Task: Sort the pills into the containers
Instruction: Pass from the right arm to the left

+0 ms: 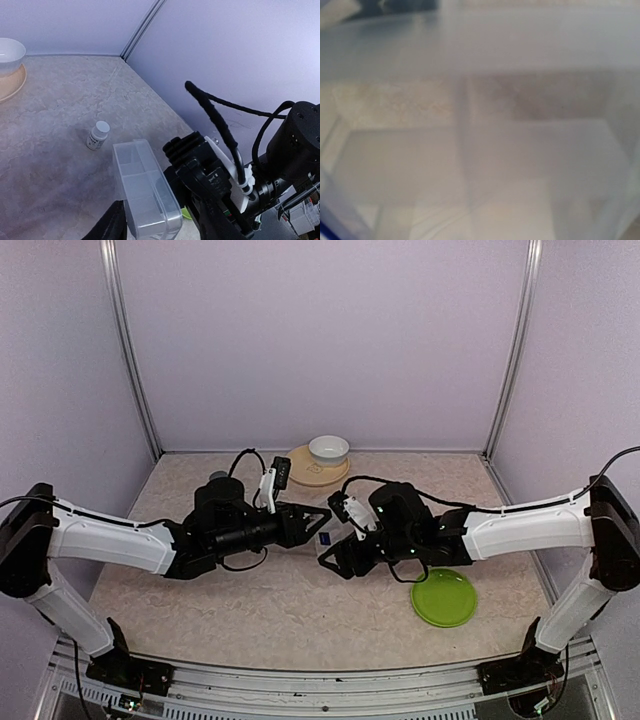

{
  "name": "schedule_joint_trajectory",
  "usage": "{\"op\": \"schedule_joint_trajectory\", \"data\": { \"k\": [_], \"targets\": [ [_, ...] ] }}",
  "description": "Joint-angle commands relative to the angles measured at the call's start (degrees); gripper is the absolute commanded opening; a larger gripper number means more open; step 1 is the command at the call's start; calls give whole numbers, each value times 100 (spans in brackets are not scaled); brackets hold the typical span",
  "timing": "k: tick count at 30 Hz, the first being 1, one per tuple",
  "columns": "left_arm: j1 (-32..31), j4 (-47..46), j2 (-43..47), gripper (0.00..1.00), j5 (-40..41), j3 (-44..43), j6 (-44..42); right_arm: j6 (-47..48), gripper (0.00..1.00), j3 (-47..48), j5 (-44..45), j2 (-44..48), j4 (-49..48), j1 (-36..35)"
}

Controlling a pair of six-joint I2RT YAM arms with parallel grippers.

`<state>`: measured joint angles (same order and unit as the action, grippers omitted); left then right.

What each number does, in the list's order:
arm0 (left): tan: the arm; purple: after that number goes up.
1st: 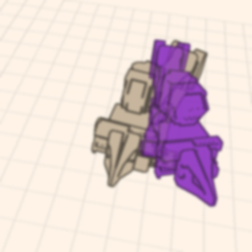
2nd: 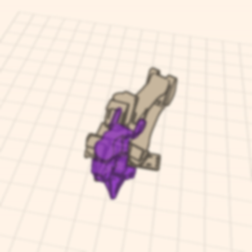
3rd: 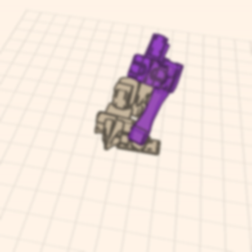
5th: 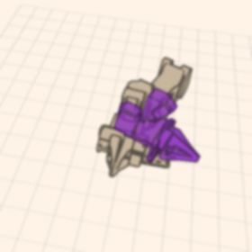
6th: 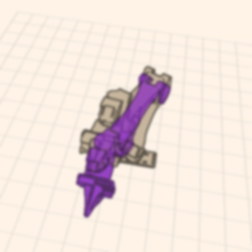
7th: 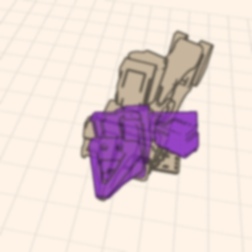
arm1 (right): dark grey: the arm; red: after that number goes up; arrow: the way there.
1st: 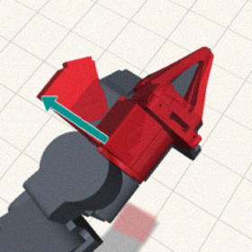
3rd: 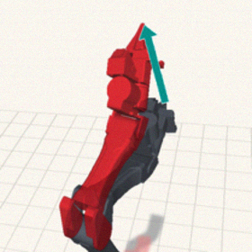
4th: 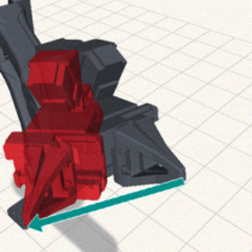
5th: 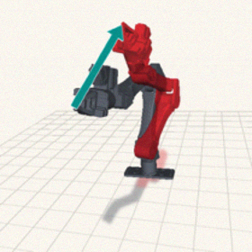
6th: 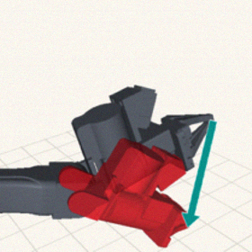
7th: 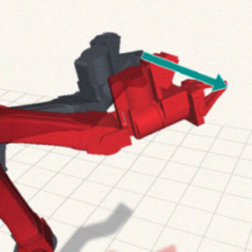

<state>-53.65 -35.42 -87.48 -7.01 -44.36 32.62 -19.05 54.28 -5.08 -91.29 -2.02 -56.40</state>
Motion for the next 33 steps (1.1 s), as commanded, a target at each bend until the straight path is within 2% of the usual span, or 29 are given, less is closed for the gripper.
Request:
{"op": "schedule_joint_trajectory", "data": {
  "k": [1, 4, 8, 14, 16, 21, 24, 28, 33],
  "targets": [
    [-14, 176, -74, 42, 137, -181, -26, 114, 7, 136, 79, -56, 125, -56],
    [-14, 245, -101, 37, 200, -216, 3, 121, 8, 119, 89, -28, 128, -55],
    [-14, 402, -144, 24, 294, -272, 142, 127, 11, 88, 122, -15, 107, -60],
    [-14, 612, -157, 8, 581, -269, 744, 85, 16, -10, 229, 5, -19, -63],
    [-14, 652, -147, 7, 666, -249, 919, 84, 23, -10, 218, -10, -32, -57],
    [-14, 902, -65, 7, 998, -241, 1184, 123, 55, -7, 177, 18, 26, -58],
    [-14, 976, 33, 7, 1243, -177, 1249, 149, 69, -31, 36, 114, 71, -61],
    [-14, 1064, 124, 7, 1446, -107, 1289, 184, 80, -92, -224, 324, 126, -58],
    [-14, 1168, 143, 7, 1602, -61, 1387, 268, 88, -150, -662, 578, 131, -50]
  ]
}}
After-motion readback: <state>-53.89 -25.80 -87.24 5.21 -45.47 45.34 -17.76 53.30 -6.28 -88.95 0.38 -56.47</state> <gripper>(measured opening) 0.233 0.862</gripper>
